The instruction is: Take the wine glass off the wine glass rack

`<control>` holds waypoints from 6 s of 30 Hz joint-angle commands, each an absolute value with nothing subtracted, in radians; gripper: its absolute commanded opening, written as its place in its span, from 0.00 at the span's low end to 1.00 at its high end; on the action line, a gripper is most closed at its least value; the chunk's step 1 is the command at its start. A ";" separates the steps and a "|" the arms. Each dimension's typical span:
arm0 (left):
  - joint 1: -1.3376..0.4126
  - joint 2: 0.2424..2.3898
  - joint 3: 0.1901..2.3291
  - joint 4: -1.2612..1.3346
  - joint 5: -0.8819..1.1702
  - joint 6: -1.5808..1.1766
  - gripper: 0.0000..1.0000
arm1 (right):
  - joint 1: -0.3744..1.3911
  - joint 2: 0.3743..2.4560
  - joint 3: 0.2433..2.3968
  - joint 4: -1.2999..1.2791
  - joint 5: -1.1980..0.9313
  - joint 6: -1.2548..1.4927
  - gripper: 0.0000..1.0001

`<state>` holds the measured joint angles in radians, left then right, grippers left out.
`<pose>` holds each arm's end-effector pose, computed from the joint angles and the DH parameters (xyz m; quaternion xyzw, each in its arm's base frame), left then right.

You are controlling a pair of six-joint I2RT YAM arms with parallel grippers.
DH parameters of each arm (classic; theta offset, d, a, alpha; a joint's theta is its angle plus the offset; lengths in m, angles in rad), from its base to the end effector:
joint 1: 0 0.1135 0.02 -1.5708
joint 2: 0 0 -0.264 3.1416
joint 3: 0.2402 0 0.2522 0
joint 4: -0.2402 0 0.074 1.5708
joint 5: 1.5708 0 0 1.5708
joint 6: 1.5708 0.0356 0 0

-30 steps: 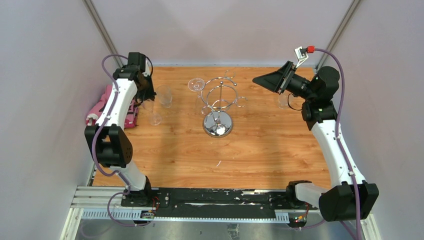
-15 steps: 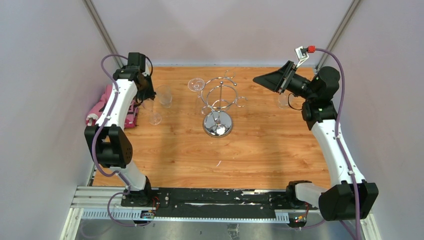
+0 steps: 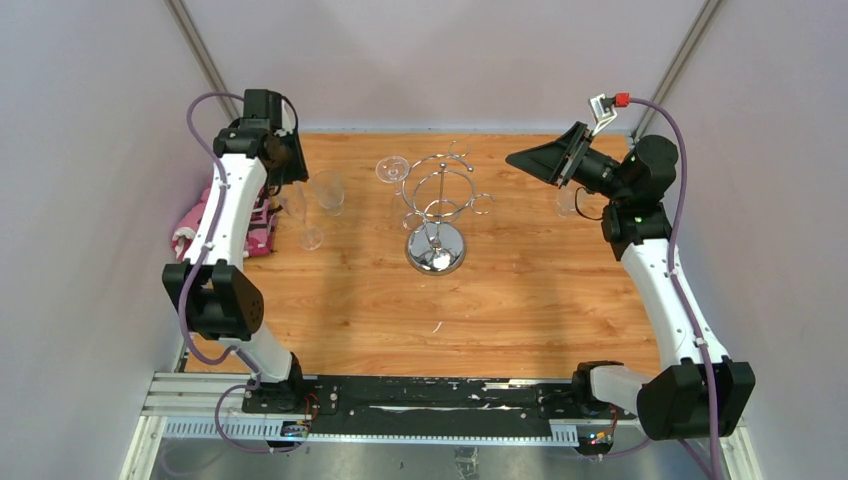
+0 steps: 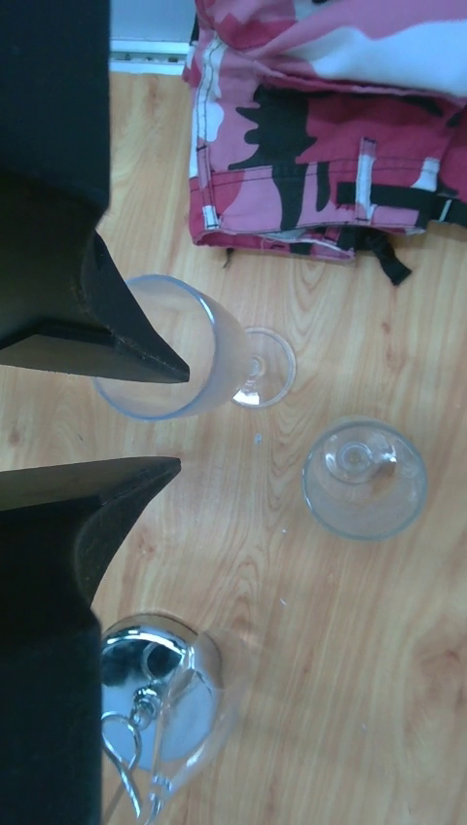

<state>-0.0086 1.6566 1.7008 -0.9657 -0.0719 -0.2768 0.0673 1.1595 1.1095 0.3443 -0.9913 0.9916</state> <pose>0.3509 -0.0005 0.3601 -0.1380 0.9371 -0.0116 0.3204 0.2490 0.0466 0.4303 -0.1082 0.6394 0.6014 0.4667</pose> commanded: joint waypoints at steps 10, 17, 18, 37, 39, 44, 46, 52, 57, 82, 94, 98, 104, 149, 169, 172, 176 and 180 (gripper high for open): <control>-0.003 1.316 1.774 -0.806 0.263 -0.412 0.39 | 0.052 1.159 1.094 0.385 -1.000 1.003 0.66; -0.014 1.097 1.276 0.026 0.699 -0.973 0.42 | 0.052 1.149 1.100 0.339 -0.992 0.969 0.66; -0.030 1.104 1.269 0.030 0.699 -0.981 0.42 | 0.051 1.149 1.100 0.334 -0.990 0.967 0.66; -0.178 1.434 1.398 -0.425 0.278 -0.636 0.39 | 0.052 1.186 1.085 0.335 -0.979 0.956 0.66; -0.179 1.466 1.383 -0.396 0.301 -0.642 0.39 | 0.053 1.192 1.079 0.352 -0.980 0.966 0.65; -0.203 1.521 1.359 -0.333 0.327 -0.657 0.39 | 0.051 1.208 1.074 0.370 -0.986 0.979 0.65; -0.212 1.531 1.357 -0.315 0.332 -0.661 0.39 | 0.050 1.209 1.074 0.370 -0.986 0.977 0.65; -0.229 1.553 1.365 -0.291 0.349 -0.672 0.39 | 0.049 1.213 1.068 0.370 -0.985 0.973 0.65; -0.241 1.544 1.360 -0.270 0.355 -0.677 0.39 | 0.047 1.214 1.065 0.373 -0.987 0.973 0.65; -0.277 1.496 1.332 -0.188 0.449 -0.719 0.36 | 0.040 1.211 1.060 0.377 -0.988 0.976 0.65; -0.300 1.475 1.262 -0.114 0.493 -0.761 0.31 | 0.038 1.209 1.058 0.383 -0.988 0.986 0.65; -0.319 1.483 1.242 -0.094 0.496 -0.767 0.28 | 0.038 1.212 1.058 0.386 -0.988 0.989 0.65; -0.333 1.494 1.240 -0.087 0.495 -0.768 0.17 | 0.038 1.210 1.056 0.388 -0.988 0.991 0.65; -0.203 1.387 1.453 0.099 0.449 -1.084 0.00 | 0.010 1.227 1.020 0.449 -0.989 1.012 0.65; -0.387 1.257 1.342 1.122 1.080 -1.409 0.00 | -0.117 1.115 1.074 0.554 -1.077 0.879 0.70; -0.384 1.371 1.396 1.550 1.145 -1.766 0.00 | -0.118 1.104 1.088 0.673 -1.129 0.939 0.69; -0.388 1.389 1.381 1.571 1.217 -1.697 0.00 | -0.118 1.099 1.105 0.864 -1.165 1.059 0.68; -0.388 1.327 1.277 1.570 1.241 -1.564 0.00 | -0.118 1.101 1.117 1.035 -1.169 1.172 0.68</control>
<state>-0.3878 1.4017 1.3357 1.3903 1.1694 -1.6165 -0.1032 1.1133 1.0817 0.7784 -1.1217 1.0317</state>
